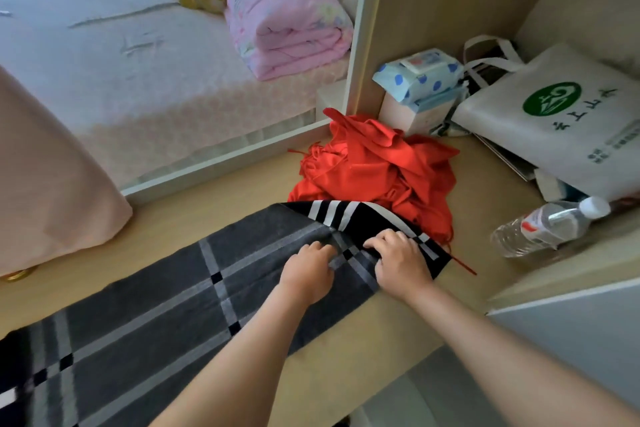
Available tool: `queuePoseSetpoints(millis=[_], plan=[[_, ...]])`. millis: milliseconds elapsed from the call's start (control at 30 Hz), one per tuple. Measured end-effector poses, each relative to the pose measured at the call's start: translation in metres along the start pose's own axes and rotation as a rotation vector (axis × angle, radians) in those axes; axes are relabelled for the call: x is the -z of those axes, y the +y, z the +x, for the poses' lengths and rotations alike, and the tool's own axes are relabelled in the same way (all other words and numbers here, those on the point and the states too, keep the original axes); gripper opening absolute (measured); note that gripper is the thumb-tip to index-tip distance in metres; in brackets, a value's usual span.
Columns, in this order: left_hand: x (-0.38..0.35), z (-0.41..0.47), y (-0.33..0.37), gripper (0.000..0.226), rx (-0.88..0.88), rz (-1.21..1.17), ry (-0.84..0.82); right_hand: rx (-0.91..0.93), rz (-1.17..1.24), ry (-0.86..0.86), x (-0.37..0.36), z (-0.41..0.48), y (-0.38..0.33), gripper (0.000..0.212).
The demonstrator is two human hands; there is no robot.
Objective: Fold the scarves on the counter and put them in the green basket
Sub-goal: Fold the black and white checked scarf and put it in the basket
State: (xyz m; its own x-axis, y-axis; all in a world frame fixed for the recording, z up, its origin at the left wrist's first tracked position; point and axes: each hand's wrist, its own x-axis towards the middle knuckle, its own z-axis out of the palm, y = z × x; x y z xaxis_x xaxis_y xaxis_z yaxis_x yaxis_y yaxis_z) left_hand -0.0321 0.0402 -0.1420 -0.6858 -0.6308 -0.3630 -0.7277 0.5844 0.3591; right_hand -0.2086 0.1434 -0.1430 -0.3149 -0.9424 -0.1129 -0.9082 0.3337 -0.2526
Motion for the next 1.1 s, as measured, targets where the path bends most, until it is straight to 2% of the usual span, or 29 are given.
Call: queuePoseSetpoints(millis=[100,200,267,333,467,567,733,833,967,1100], plan=[[0.002,0.026,0.025,0.045,-0.095,-0.049,0.068,-0.068,-0.146,-0.042,0.007,0.007,0.035,0.053],[-0.002,0.046,0.048,0.056,-0.165,-0.07,0.055,-0.133,-0.189,-0.06,0.009,0.01,0.055,0.032],[-0.001,0.055,0.061,0.064,-0.191,-0.1,0.052,-0.158,-0.082,0.025,0.012,0.013,0.06,0.018],[0.003,0.059,0.07,0.062,-0.194,-0.163,0.105,-0.173,0.096,0.065,0.023,0.018,0.055,0.012],[0.025,0.058,0.067,0.03,-0.207,-0.289,0.235,-0.22,0.491,0.047,0.045,0.03,0.032,0.005],[0.047,0.045,0.047,0.03,-0.181,-0.332,0.325,-0.163,0.483,0.0,0.057,0.034,0.009,0.011],[0.081,0.008,-0.008,0.031,-0.03,-0.389,0.384,-0.171,0.412,-0.066,0.067,0.035,-0.039,0.006],[0.096,-0.024,-0.043,0.025,0.023,-0.41,0.421,-0.14,0.505,-0.082,0.072,0.037,-0.084,0.002],[0.11,-0.07,-0.098,0.017,0.125,-0.396,0.517,-0.069,0.66,-0.17,0.071,0.036,-0.161,0.011],[0.12,-0.11,-0.16,0.028,0.274,-0.425,0.512,-0.101,0.796,-0.314,0.052,0.025,-0.241,0.015]])
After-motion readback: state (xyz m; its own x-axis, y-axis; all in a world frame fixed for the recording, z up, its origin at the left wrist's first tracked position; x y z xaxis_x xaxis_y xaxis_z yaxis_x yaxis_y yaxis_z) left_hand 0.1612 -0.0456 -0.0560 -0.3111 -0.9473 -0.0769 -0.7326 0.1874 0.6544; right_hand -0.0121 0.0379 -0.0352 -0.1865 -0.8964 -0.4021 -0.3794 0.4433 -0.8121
